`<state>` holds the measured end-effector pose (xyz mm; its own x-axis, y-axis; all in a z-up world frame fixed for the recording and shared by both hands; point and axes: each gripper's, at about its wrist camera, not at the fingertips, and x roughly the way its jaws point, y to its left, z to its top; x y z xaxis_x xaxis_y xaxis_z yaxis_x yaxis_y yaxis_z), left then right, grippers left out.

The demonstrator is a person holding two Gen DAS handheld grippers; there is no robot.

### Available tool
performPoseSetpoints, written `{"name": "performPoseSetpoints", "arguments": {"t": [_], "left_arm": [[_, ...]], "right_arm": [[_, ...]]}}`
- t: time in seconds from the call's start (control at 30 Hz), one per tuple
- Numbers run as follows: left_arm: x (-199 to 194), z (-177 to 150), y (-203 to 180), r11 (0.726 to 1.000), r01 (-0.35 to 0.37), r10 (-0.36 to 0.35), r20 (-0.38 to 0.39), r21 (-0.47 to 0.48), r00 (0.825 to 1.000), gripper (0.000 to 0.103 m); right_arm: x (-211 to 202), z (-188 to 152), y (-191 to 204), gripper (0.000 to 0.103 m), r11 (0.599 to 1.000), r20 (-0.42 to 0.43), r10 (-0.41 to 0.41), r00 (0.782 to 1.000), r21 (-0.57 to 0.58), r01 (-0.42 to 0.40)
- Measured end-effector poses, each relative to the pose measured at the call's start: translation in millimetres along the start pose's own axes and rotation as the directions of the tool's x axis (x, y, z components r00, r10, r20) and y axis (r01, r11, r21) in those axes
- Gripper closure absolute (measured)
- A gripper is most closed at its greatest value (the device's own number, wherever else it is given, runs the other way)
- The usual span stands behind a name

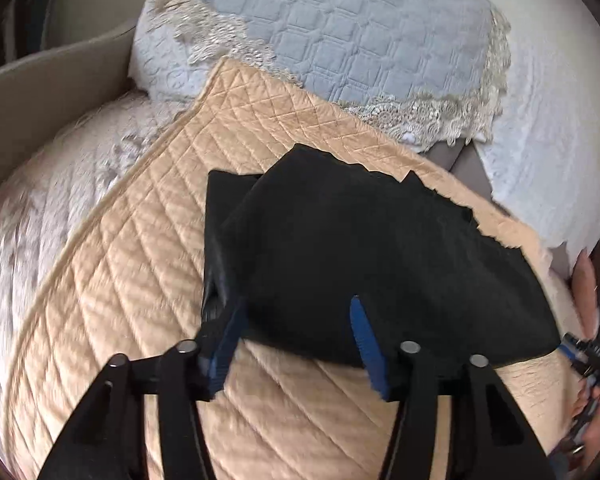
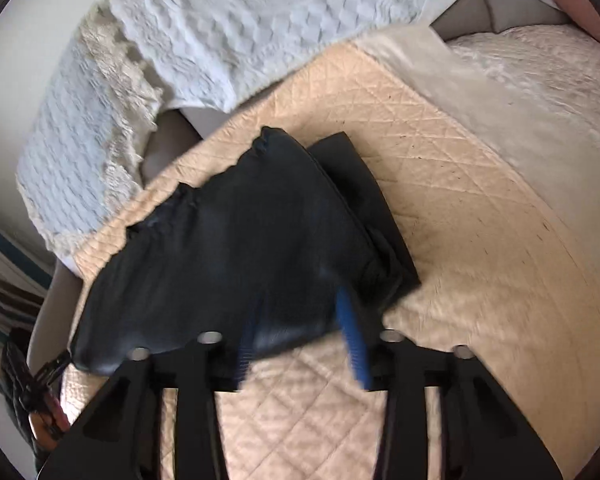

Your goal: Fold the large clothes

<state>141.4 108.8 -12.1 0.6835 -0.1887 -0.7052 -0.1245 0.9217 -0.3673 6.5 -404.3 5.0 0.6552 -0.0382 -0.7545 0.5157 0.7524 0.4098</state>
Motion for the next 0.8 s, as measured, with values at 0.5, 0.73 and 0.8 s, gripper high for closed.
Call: {"name": "performPoseSetpoints", "arguments": {"t": [0.5, 0.73, 0.8], "left_arm": [[43, 3, 24, 0.970, -0.017, 0.027, 0.038, -0.242, 0.999, 0.024], [51, 6, 16, 0.972, -0.129, 0.139, 0.036, -0.195, 0.990, 0.033], [52, 8, 17, 0.966, -0.166, 0.175, 0.030, -0.199, 0.984, 0.053]], "right_arm": [[26, 3, -41, 0.040, 0.963, 0.075, 0.035, 0.997, 0.264, -0.053], [35, 9, -35, 0.040, 0.964, 0.091, -0.068, 0.993, 0.262, 0.042], [38, 13, -33, 0.043, 0.962, 0.080, -0.096, 0.992, 0.264, 0.072]]}}
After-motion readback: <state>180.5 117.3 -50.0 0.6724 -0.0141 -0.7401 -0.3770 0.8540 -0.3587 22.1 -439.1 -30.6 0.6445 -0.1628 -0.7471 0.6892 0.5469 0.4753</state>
